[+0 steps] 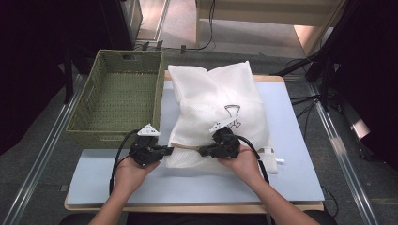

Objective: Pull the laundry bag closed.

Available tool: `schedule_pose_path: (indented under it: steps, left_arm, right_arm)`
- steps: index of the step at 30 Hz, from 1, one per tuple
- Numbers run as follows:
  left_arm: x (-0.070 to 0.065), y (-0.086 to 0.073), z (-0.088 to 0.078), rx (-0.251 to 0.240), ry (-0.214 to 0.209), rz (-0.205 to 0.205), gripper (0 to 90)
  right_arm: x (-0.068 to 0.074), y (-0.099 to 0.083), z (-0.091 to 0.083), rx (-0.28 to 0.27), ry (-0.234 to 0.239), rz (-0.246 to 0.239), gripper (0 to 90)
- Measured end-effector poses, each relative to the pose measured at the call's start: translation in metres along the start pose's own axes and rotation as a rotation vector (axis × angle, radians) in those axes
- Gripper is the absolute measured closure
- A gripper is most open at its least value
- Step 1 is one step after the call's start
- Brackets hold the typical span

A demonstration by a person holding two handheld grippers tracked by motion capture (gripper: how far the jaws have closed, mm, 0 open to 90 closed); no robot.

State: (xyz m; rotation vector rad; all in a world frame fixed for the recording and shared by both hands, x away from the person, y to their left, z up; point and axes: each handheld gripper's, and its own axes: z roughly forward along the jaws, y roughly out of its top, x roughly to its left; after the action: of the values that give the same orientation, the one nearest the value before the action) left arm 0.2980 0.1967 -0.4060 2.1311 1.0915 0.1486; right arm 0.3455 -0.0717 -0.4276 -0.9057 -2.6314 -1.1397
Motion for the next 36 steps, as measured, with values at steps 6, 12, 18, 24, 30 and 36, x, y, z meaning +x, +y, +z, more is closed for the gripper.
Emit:
schedule_pose_path:
  steps: [6,12,18,24,30,36]
  left_arm:
    - [0.003,-0.002,0.0,0.014,0.019,-0.015,88.2]
    - [0.001,-0.001,0.0,0.006,0.01,-0.005,88.2]
    - [0.002,-0.002,0.0,-0.002,0.009,-0.007,88.0]
    - [0.002,-0.002,0.0,0.004,0.006,0.0,88.0]
    - [0.002,-0.002,0.0,0.006,0.004,-0.001,88.0]
    - [0.002,-0.002,0.0,0.009,0.007,0.001,88.0]
  right_arm:
    - [-0.004,-0.005,-0.009,0.014,-0.011,0.013,89.1]
    - [-0.013,-0.014,-0.028,-0.003,-0.024,0.029,89.1]
    - [-0.014,-0.014,-0.028,0.0,-0.011,0.034,89.0]
    - [-0.011,-0.017,-0.031,0.01,-0.006,0.037,89.1]
    - [-0.012,-0.019,-0.035,0.007,-0.01,0.044,89.1]
    - [-0.016,-0.024,-0.043,0.009,-0.022,0.053,89.1]
